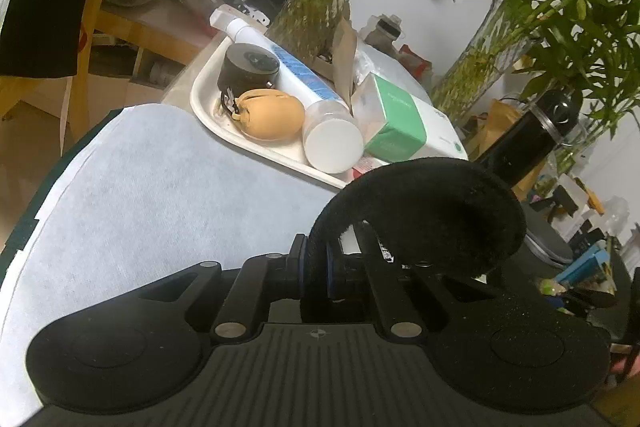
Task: Organize soft objects
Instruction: 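Grasp the neck pillow with the left gripper while the right gripper grasps the grey foam pad, then lift the neck pillow and foam pad and carry them over the box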
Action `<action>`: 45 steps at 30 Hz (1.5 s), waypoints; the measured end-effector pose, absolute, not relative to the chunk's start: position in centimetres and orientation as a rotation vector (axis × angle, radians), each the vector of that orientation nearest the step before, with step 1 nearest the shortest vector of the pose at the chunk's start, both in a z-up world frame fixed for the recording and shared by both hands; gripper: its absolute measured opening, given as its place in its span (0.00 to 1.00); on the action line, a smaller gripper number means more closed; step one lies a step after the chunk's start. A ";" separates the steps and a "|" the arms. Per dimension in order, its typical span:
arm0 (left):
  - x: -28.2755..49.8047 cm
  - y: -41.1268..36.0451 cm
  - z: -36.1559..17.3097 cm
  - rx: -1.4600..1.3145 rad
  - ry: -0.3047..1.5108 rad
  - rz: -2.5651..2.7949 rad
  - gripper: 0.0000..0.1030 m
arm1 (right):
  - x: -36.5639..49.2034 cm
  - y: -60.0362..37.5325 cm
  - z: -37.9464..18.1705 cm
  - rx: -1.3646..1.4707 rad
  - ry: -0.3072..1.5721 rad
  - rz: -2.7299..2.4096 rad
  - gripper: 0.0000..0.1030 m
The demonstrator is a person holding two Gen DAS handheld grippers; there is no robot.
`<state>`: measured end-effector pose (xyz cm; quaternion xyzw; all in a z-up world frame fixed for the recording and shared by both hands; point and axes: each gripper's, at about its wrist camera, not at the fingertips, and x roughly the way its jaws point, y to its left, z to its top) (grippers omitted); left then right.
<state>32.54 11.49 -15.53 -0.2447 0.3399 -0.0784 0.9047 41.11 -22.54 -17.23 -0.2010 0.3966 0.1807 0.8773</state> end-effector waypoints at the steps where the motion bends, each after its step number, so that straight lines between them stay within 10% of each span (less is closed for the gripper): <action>1: 32.5 11.5 -15.4 -0.503 0.700 -0.162 0.09 | 41.1 -22.7 -16.7 -0.414 0.814 0.373 0.61; 45: 19.5 5.7 5.3 -0.256 0.549 -0.181 0.08 | 23.1 -25.6 2.3 -0.115 0.610 0.373 0.60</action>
